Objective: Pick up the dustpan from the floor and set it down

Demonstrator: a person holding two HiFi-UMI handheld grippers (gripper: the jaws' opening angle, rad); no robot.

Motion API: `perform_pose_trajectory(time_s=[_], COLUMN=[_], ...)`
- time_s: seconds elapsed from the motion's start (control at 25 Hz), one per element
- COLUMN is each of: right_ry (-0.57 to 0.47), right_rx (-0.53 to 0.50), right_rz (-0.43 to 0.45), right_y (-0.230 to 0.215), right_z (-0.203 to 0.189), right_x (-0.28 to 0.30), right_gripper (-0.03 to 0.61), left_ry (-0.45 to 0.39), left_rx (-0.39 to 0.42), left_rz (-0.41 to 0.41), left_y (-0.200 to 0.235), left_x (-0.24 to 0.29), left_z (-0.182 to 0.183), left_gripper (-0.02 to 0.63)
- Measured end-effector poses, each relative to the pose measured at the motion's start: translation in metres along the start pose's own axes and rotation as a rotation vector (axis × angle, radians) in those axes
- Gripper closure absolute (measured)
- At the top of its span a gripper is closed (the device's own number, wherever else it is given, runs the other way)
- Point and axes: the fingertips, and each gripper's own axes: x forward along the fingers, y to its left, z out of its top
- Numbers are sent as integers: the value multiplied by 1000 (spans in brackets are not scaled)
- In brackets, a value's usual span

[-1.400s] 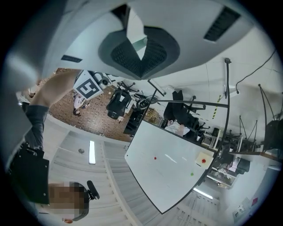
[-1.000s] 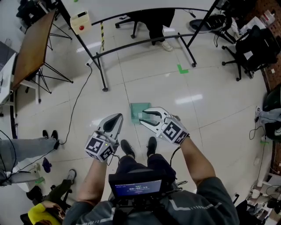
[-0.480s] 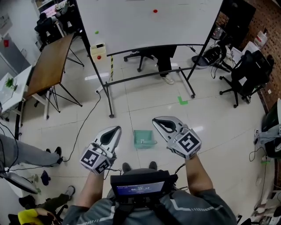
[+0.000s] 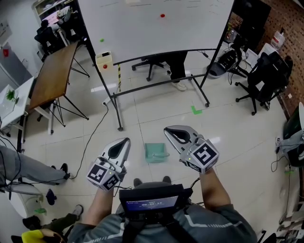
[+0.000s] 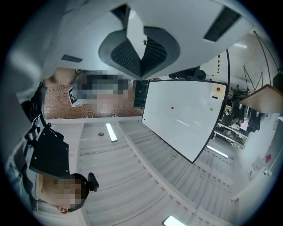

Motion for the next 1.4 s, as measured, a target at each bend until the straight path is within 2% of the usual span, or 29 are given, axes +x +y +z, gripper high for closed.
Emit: perform_pose_trajectory(time_s=[0.2, 0.6, 0.76, 0.96, 1.04, 1.24, 1.4], right_ry=[47, -2, 13, -16, -21, -41, -33], right_rx=[-44, -41, -82, -44, -46, -43, -53], right_rz=[-3, -17, 35, 107, 117, 83, 26], right_y=[4, -11, -11, -9, -4, 39, 114], right_z=[2, 25, 26, 19, 17, 28, 31], right_x=[-5, -33, -43, -55, -55, -64, -90], right_gripper=[557, 558, 558, 558, 558, 558, 558], left_ry=[-3, -19, -12, -6, -7, -46, -97], left_rx=[21, 17, 6, -15, -10, -4, 8], left_rz=[-4, 37, 99, 176, 184, 185, 155], left_y=[-7, -31, -46, -64, -69, -84, -115], left_x=[4, 6, 3, 1, -6, -61, -141], left_z=[4, 25, 27, 20, 17, 19, 13], left_gripper=[586, 588, 588, 588, 588, 588, 588])
